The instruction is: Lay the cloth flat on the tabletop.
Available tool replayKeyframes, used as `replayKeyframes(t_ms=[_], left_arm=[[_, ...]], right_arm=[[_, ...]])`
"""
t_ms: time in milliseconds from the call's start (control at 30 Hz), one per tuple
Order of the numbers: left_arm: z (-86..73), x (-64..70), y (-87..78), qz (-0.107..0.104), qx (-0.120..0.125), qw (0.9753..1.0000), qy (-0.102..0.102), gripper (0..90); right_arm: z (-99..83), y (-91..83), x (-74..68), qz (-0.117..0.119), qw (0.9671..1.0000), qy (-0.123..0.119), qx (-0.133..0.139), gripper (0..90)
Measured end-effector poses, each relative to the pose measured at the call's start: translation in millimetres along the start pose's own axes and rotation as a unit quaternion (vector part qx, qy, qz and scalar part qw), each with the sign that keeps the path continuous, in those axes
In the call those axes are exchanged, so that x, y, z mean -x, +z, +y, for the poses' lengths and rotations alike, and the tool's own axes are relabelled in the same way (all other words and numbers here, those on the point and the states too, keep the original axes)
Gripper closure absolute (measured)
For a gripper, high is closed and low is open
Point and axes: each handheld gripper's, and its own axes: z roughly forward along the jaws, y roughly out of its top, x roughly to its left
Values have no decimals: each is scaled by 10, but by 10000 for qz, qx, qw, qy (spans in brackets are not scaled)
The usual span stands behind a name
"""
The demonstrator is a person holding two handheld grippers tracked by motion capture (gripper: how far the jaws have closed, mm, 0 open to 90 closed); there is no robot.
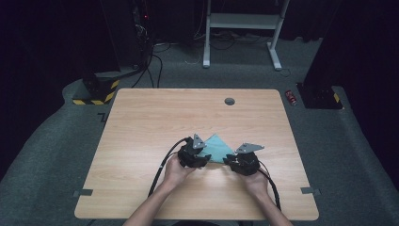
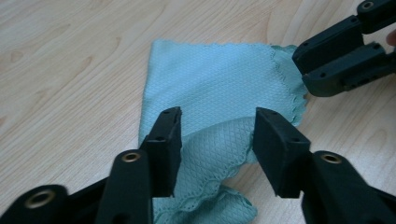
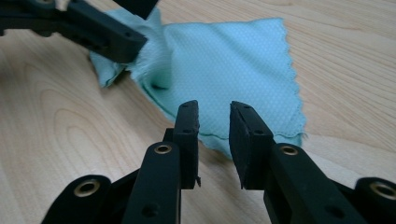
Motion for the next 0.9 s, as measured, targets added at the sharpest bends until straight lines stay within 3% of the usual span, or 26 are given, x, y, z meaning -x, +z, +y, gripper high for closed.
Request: replayKeyframes(t_ms=[267,300,567,700,800,900], left_arm=[[-6,-33,39,-137,-44,9999,-52,701],[-5,-52,39,-170,-34,9998,-46,753],[-3,-60,44,-250,12,9997,-34,895],[-2,-64,49,-345,-4,9994,-54,899],[0,-65,43,-333,8,9994,-38,900],[7,-86,21,-261,53,9996,-57,900]], right_arm=[[-32,-14,-82,158,9997,-190,43,706],[-43,-4,-113,176,9994,-284,45,697],[-33,53,-136,135,9994,-311,41,671],[-29,68,-137,107,9994,-307,112,732],[-31,92,-171,88,9990,-427,135,871],[-29,98,-205,65,9985,-515,152,898]])
